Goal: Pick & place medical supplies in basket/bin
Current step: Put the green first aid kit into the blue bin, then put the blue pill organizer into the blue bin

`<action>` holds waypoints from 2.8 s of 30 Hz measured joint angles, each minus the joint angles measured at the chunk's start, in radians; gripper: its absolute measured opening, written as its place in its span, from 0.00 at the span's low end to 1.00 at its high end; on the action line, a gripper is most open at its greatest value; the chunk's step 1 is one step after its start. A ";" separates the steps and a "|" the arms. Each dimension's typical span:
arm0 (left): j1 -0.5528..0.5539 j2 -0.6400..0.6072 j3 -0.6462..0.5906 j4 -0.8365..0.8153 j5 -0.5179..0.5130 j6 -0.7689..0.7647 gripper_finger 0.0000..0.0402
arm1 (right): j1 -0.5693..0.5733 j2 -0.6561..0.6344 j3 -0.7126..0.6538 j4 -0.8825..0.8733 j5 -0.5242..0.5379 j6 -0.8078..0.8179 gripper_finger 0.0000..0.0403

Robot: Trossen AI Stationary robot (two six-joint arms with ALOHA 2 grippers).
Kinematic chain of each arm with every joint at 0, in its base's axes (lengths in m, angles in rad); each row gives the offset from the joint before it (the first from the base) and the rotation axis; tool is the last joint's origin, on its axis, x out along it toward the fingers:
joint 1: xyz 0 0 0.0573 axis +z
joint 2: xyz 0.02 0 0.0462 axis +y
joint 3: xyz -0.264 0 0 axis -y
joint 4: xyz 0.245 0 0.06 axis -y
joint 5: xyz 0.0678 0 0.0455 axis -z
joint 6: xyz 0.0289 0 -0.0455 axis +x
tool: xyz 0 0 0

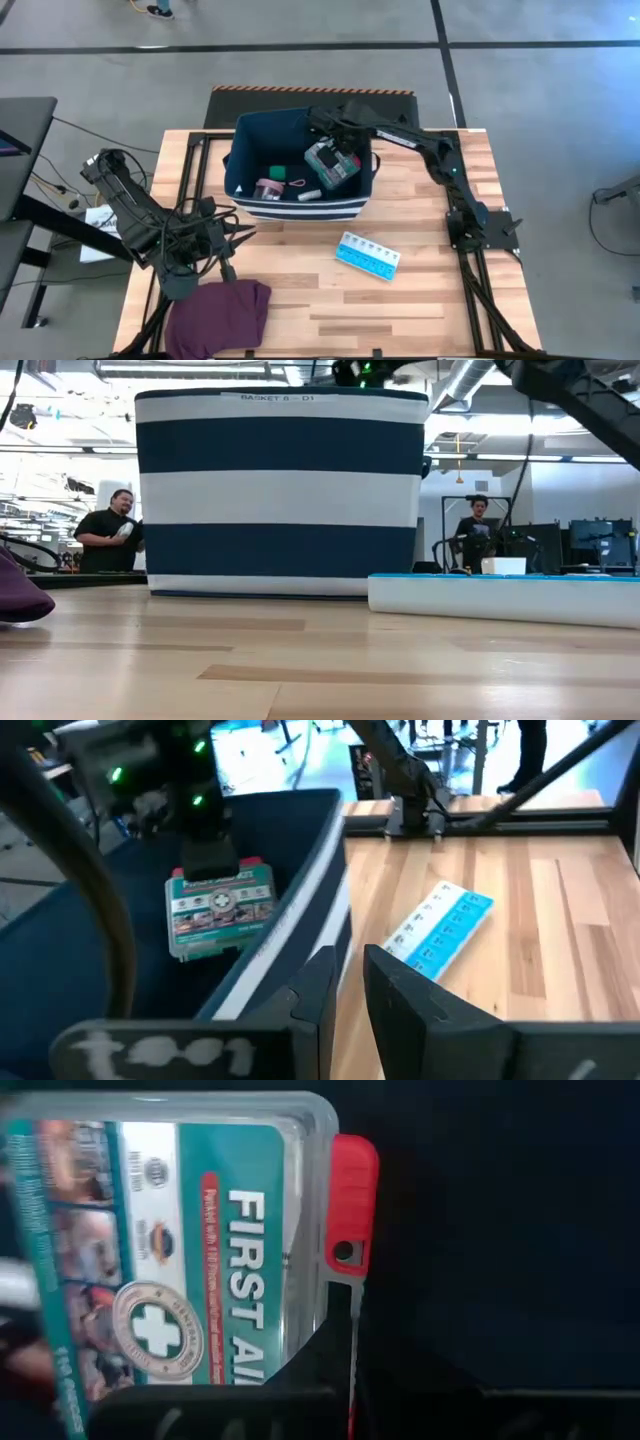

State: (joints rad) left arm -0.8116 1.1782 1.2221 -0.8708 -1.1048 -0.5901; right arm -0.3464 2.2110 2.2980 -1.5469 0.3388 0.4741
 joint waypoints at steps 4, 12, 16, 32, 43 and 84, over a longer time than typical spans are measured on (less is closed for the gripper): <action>0.000 0.000 0.000 -0.027 0.000 -0.016 0.11 | 0.005 0.038 0.005 0.014 0.019 -0.131 0.03; 0.000 0.000 0.000 -0.066 -0.007 -0.064 0.11 | 0.022 0.065 0.003 0.034 0.053 -0.352 0.14; 0.000 0.000 0.000 -0.067 -0.008 -0.094 0.11 | 0.024 0.057 0.001 0.041 0.027 -0.379 0.21; 0.000 0.000 -0.001 -0.063 -0.022 -0.115 0.11 | 0.132 -0.062 0.056 -0.023 0.057 -0.486 0.49; 0.000 0.000 -0.001 -0.067 -0.049 -0.112 0.11 | 0.247 -0.293 0.055 -0.022 0.129 -0.349 0.48; 0.186 0.708 0.001 1.227 0.237 0.461 0.00 | 1.026 -0.340 0.052 -0.024 0.063 0.548 0.28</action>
State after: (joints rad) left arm -0.6258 1.8857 1.2226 0.3557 -0.8680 -0.1292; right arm 0.6801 1.8713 2.3505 -1.5710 0.4018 1.0225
